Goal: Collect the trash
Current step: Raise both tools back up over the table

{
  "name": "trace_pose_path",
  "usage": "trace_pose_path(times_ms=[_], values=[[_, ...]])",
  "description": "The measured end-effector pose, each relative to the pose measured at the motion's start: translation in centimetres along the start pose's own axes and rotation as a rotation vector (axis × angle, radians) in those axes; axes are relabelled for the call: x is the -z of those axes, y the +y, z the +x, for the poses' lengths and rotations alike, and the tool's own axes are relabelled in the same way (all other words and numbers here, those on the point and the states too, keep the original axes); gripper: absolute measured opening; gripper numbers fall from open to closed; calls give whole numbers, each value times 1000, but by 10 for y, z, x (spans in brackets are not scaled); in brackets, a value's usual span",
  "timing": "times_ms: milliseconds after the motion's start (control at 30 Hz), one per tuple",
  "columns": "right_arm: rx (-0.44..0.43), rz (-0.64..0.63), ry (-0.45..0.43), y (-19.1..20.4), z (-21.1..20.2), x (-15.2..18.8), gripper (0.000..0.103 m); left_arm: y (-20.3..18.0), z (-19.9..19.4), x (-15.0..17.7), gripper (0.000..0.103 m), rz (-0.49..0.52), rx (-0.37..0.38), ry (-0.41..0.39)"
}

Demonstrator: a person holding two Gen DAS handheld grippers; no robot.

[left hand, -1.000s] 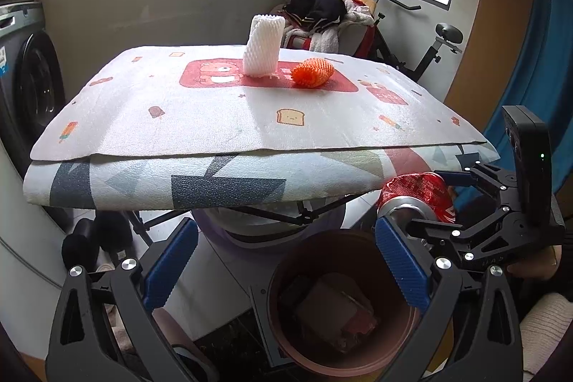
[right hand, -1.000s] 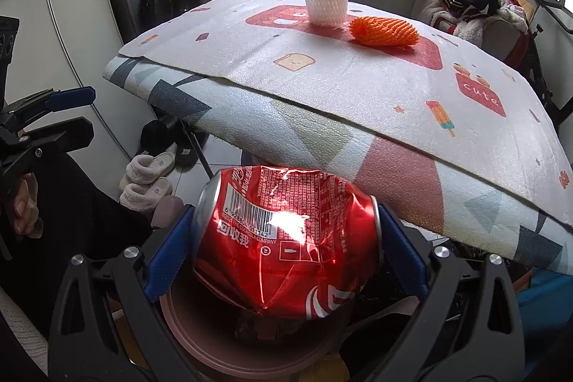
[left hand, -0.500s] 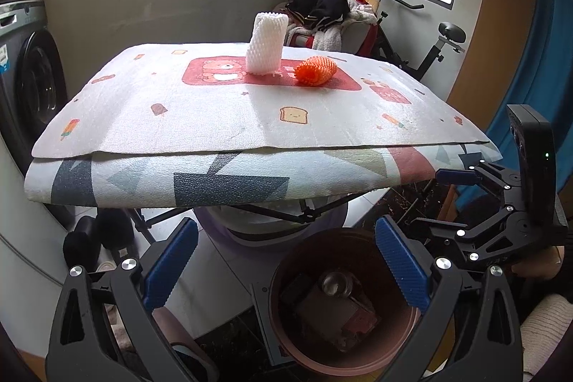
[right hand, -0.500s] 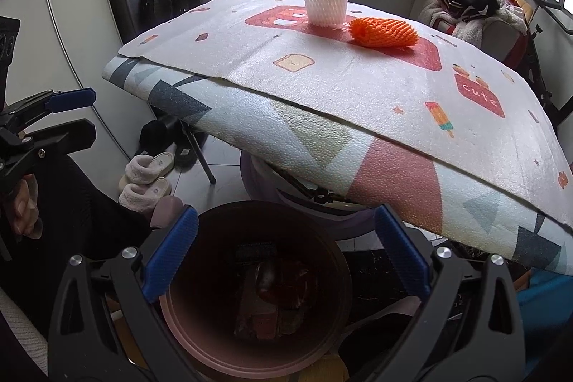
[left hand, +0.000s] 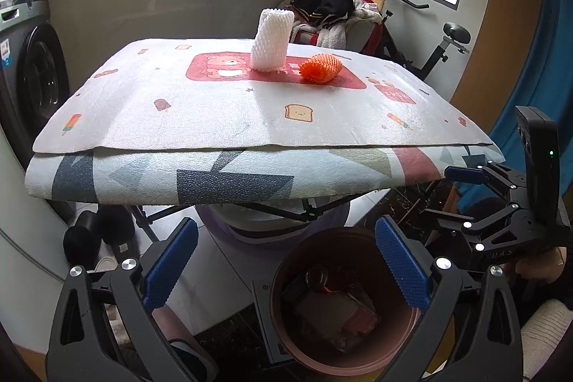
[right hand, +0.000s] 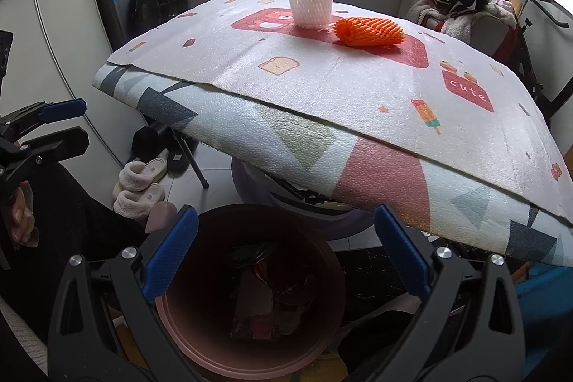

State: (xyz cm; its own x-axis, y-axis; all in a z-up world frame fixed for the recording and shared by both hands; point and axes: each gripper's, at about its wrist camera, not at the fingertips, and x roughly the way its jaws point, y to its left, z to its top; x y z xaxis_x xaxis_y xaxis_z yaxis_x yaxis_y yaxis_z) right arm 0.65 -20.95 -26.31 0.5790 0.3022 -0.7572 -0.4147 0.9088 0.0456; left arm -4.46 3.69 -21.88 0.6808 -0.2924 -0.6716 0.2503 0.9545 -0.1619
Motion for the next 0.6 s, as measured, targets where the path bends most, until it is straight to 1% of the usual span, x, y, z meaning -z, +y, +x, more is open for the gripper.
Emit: trace_pose_path(times_ms=[133, 233, 300, 333, 367, 500, 600], values=[[-34, 41, -33, -14, -6, -11, 97, 1, 2, -7, 97, -14, 5, -19], [-6, 75, -60, -29, -12, -24, 97, 3, 6, -17, 97, -26, 15, -48], [7, 109, -69, -42, -13, -33, 97, 3, 9, -27, 97, -29, 52, -66], [7, 126, -70, -48, -13, -37, 97, 2, 11, -33, 97, -15, 75, -71], [10, 143, -70, -55, -12, -42, 97, -1, 13, -39, 97, 7, 75, -73], [30, 171, -56, -75, -4, -60, 97, -16, 23, -61, 97, 115, 21, -80], [-1, 185, -49, -86, 3, -71, 97, -21, 31, -77, 97, 135, 7, -82]])
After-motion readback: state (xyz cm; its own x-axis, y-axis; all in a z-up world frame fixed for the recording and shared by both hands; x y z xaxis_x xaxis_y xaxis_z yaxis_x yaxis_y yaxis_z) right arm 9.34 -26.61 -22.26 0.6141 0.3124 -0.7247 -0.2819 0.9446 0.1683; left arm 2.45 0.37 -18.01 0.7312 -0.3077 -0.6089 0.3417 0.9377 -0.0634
